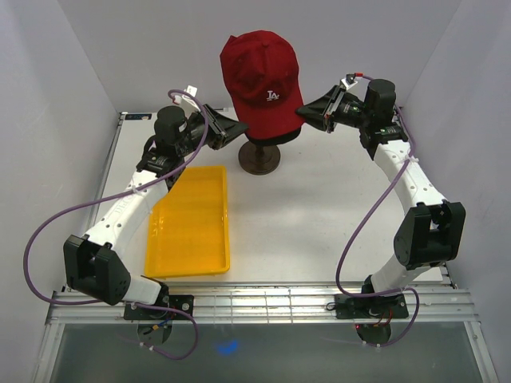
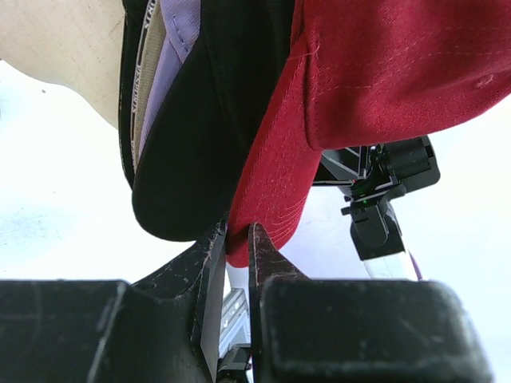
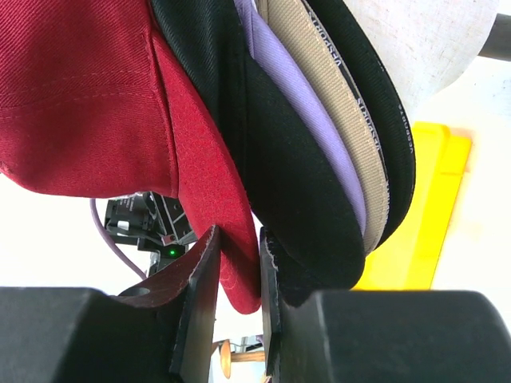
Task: Stack the hats
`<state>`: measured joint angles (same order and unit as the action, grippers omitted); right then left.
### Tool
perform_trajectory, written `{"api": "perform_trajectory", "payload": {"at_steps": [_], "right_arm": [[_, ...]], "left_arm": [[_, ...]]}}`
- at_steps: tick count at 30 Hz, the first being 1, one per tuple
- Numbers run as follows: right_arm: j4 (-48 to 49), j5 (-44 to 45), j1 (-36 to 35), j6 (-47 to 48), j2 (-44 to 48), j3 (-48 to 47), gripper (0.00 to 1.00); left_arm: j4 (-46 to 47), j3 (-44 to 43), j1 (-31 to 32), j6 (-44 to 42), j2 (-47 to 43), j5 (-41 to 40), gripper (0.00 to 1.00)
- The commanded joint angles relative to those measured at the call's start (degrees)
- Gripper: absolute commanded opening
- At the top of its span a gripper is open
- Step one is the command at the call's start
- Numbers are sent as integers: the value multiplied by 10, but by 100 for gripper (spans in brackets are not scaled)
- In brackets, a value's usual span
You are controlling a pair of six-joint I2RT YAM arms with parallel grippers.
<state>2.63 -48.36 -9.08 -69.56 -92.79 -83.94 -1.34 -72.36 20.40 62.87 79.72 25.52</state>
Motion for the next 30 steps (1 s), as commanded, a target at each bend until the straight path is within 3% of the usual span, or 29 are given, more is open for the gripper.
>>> {"api": "perform_trajectory", "payload": {"at_steps": [1,8,12,26,30], "right_arm": [[-96,79,17,49,-34,6,11],[-100,81,18,48,-34,-3,15],[-101,83,18,47,-33,-4,21],[-131,97,20,69,-25,-16,45],[-134,105,20,72,-15,-15,48]], "left_arm": [[-75,-13,-20,-27,-12,-15,20],[-86,-26,-21,-42,-16,-14,44],[-88,-29,-21,-46,-19,-13,49],[-86,-26,-25,-46,-24,-7,50],[-86,-24,-26,-45,-27,-5,50]]}}
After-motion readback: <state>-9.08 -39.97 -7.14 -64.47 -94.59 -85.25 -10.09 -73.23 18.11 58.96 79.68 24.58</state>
